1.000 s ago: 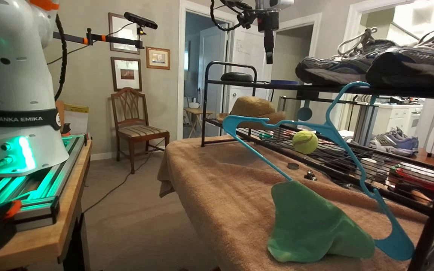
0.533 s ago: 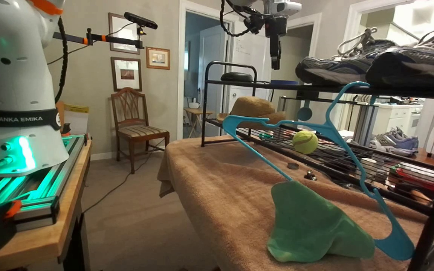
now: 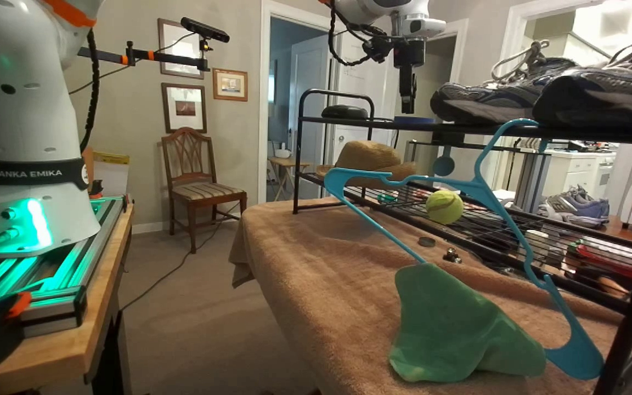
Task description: Remove the blue masking tape from the shoe rack and place it on the counter.
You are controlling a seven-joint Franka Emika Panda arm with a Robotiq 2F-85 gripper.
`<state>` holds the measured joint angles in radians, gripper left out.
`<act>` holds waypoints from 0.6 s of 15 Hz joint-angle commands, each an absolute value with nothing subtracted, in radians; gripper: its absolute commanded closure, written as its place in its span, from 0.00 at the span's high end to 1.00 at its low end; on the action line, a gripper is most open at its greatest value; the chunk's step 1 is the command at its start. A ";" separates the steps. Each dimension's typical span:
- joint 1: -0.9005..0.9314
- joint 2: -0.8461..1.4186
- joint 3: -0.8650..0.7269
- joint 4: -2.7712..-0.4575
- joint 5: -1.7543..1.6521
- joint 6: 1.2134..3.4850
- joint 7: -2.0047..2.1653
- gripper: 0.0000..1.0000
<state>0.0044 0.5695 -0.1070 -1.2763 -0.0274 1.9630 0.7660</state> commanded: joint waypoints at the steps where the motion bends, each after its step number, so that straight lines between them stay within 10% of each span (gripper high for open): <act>1: 0.003 0.620 -0.111 -1.215 -0.009 1.952 0.775 0.72; 6: 0.001 0.646 -0.110 -1.186 -0.004 1.948 0.771 0.68; 9: 0.000 0.654 -0.109 -1.177 0.000 1.952 0.772 0.38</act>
<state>0.0037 0.6242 -0.1073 -1.2198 -0.0233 1.9630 0.7660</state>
